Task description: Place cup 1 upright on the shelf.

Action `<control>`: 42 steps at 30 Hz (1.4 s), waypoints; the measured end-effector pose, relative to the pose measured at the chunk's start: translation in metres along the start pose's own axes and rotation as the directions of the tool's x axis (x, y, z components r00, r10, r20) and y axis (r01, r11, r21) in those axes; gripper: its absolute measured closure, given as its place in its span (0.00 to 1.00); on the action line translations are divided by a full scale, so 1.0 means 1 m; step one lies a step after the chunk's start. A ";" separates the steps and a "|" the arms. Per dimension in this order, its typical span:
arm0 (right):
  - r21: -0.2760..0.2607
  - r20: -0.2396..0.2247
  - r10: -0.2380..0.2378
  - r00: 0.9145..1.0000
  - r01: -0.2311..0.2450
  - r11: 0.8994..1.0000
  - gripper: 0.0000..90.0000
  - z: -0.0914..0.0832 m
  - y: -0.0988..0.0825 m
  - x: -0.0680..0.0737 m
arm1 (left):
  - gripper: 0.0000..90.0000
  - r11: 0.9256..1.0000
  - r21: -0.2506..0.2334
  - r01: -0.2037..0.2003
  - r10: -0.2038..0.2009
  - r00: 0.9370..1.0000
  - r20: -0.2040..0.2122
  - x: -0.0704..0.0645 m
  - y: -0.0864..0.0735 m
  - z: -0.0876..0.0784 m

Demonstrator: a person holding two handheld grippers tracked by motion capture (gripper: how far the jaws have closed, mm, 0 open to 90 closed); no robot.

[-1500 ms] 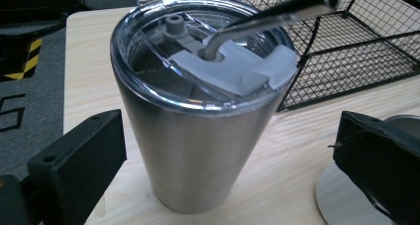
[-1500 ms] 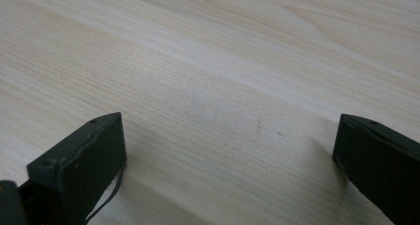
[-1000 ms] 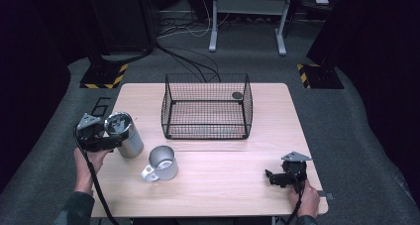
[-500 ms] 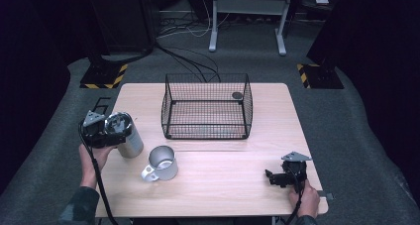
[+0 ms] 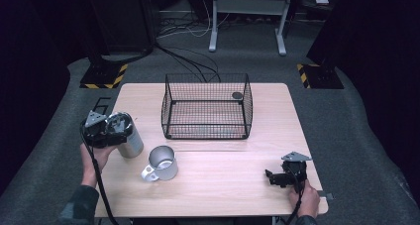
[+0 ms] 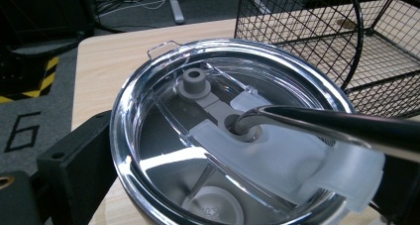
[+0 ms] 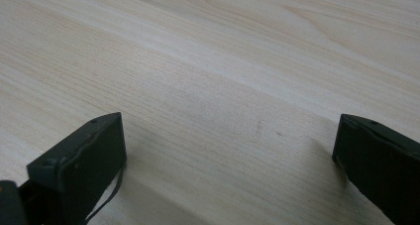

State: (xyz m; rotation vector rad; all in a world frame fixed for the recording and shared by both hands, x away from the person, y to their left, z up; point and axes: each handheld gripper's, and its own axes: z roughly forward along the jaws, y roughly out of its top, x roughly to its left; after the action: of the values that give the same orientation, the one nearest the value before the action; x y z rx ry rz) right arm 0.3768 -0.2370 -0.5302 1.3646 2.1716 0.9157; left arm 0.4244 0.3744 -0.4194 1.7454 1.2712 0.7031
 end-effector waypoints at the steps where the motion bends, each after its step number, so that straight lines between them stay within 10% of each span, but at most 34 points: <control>1: 0.000 -0.001 -0.001 1.000 0.001 1.000 0.00 0.000 0.000 0.000 | 0.04 1.000 0.001 -0.005 0.005 1.000 -0.002 0.000 0.000 0.000; 42: -0.002 0.004 -0.001 1.000 0.001 1.000 0.00 0.000 0.000 0.000 | 0.04 0.995 -0.042 -0.089 0.090 0.996 0.026 -0.009 0.037 -0.040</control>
State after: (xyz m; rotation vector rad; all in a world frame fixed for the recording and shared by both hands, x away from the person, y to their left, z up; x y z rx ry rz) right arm 0.3767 -0.2368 -0.5304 1.3633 2.1674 0.9147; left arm 0.4062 0.3732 -0.3669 1.7815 1.1579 0.7477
